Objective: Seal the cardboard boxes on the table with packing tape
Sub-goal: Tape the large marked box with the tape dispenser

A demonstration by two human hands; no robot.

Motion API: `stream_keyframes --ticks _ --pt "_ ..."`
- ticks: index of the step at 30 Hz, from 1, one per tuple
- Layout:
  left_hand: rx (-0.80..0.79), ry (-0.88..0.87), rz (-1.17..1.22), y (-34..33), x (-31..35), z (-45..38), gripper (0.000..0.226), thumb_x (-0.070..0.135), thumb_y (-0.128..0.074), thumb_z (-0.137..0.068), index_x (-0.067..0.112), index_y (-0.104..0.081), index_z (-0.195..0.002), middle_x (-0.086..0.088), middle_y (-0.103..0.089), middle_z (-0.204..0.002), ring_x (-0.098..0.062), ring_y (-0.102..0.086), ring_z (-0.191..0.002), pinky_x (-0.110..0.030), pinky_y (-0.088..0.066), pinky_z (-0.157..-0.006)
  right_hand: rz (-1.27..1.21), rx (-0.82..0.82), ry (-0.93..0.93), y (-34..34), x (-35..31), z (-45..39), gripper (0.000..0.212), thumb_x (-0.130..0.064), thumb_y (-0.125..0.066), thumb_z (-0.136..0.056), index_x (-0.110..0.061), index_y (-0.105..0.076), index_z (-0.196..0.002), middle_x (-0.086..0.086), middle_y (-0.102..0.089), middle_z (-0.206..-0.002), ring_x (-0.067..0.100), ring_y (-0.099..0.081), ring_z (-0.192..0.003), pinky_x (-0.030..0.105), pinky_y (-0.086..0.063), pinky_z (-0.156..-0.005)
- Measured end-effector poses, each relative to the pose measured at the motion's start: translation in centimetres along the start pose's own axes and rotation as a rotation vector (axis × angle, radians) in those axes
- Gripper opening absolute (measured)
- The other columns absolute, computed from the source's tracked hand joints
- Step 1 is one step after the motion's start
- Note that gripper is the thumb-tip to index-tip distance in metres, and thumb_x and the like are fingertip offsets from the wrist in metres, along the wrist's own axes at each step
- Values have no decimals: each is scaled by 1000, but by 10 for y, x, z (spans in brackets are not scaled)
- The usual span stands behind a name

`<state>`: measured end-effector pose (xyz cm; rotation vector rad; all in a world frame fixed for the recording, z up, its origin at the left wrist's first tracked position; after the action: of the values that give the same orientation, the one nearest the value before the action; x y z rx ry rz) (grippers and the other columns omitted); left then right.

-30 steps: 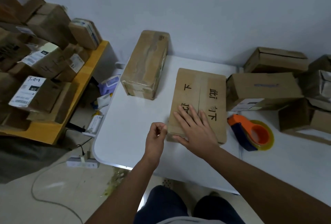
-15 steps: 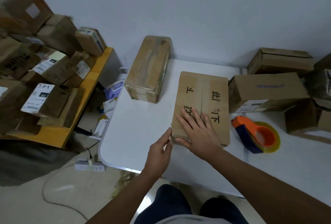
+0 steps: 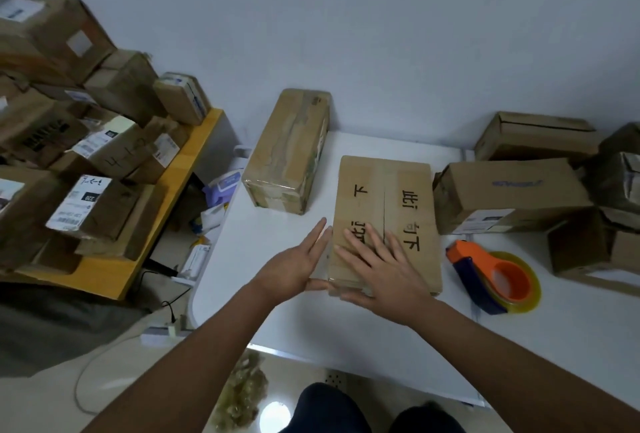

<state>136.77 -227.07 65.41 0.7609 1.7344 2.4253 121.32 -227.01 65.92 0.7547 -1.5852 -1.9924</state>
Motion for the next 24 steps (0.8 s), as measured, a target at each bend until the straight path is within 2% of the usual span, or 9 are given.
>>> stream_keyframes --ticks 3,4,6,8,10,13,15,19,24 --pt "228 -110 1 13 21 14 106 64 -61 -87 12 -4 -159 -8 10 -166 -25 -27 -148 -25 -29 -114 -189 118 -53 22 22 9 66 -74 -10 -93 -46 -1 -152 -15 7 -162 13 16 -149 49 10 -119" --pt "269 -170 -36 17 34 16 101 66 -57 -88 15 -7 -159 -7 5 -167 -22 -13 -152 -29 -16 -121 -291 227 -182 29 40 15 61 -69 -13 -96 -45 -8 -152 -13 -1 -163 13 9 -150 48 5 -121" --pt "271 -311 -142 12 59 7 84 63 -52 -93 22 -19 -158 -1 -8 -167 -20 -10 -153 -37 -9 -124 -500 467 -542 38 81 37 57 -59 -24 -99 -34 -26 -150 -4 -20 -160 19 -14 -148 49 -14 -120" --pt "203 -392 -188 -3 73 -8 69 53 -58 -93 24 -37 -152 3 -27 -162 -22 -22 -149 -42 -23 -121 -735 540 -778 30 104 51 59 -53 -33 -98 -22 -30 -149 1 -24 -153 23 -27 -141 50 -28 -115" --pt "138 -329 -190 -9 69 -29 60 45 -65 -90 23 -49 -144 1 -41 -155 -27 -33 -142 -44 -39 -113 -827 526 -784 28 107 45 57 -46 -39 -100 -21 -28 -150 -1 -20 -153 21 -25 -140 43 -27 -116" --pt "106 -144 -252 7 53 -63 63 34 -54 -99 22 -27 -155 -3 -19 -164 -31 -15 -150 -45 -24 -120 -713 587 -742 44 107 32 55 -42 -39 -102 -17 -31 -150 3 -21 -154 19 -21 -141 31 -16 -114" --pt "110 -52 -273 32 46 -86 69 21 -54 -98 20 -17 -157 -3 -8 -165 -29 -7 -151 -41 -12 -123 -726 609 -780 46 111 31 52 -37 -41 -102 -14 -34 -148 4 -22 -153 20 -23 -141 33 -18 -117" --pt "235 39 -213 77 30 -127 70 3 -66 -82 19 -36 -143 -3 -29 -146 -22 -34 -131 -36 -36 -109 -797 602 -854 32 118 46 51 -34 -44 -102 -12 -35 -146 2 -22 -152 19 -25 -141 40 -26 -118" --pt "276 76 -228 89 2 -158 58 -3 -64 -79 17 -43 -130 -4 -42 -130 -22 -43 -115 -34 -42 -94 -765 587 -948 20 136 78 46 -28 -48 -100 -10 -41 -142 4 -27 -149 20 -34 -136 34 -33 -111"
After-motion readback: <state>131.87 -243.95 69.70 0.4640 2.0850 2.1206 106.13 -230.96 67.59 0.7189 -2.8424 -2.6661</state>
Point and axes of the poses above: each hand's wrist, its own z-axis away from the middle knuckle, its own y-axis out of the back of the hand, x = y × z, the point moved 7 cm from there along -z, towards the middle knuckle
